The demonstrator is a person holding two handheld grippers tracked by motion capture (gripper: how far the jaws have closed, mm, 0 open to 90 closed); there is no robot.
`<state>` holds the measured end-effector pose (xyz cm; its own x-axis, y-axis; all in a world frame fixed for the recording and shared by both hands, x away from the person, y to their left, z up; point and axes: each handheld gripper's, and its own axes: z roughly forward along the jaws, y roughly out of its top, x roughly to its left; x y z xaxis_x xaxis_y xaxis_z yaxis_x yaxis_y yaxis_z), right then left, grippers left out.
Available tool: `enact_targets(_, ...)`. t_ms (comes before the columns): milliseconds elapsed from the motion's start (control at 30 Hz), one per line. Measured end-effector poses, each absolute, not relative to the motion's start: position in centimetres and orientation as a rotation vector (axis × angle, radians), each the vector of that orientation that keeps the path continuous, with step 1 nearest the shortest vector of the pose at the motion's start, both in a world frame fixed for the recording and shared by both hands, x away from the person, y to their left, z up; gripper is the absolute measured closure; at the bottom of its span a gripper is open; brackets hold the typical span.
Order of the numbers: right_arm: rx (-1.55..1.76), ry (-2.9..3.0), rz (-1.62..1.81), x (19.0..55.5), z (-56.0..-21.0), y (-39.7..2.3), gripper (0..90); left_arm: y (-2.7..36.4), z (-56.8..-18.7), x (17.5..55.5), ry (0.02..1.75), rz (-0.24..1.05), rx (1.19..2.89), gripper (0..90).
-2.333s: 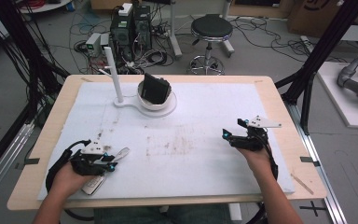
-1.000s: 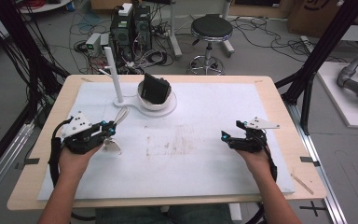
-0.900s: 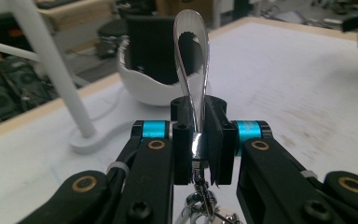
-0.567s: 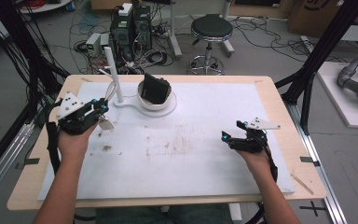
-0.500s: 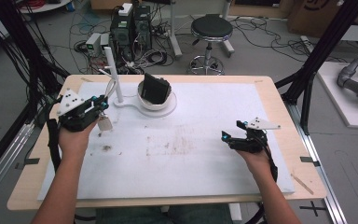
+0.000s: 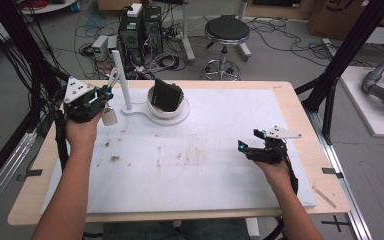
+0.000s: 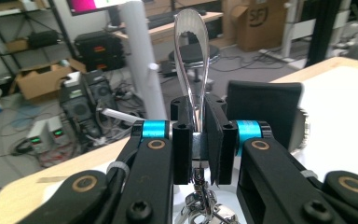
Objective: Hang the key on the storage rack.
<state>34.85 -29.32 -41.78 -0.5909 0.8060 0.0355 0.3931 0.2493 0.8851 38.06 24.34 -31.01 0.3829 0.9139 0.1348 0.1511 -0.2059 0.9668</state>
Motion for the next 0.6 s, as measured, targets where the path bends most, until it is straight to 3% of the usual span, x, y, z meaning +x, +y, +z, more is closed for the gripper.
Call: enact_targets(600, 1.099, 2.096, 1.291, 34.7, -41.8, -29.6, 19.7, 24.3, -31.6, 40.7, 1.038, 0.974, 1.701, 81.4)
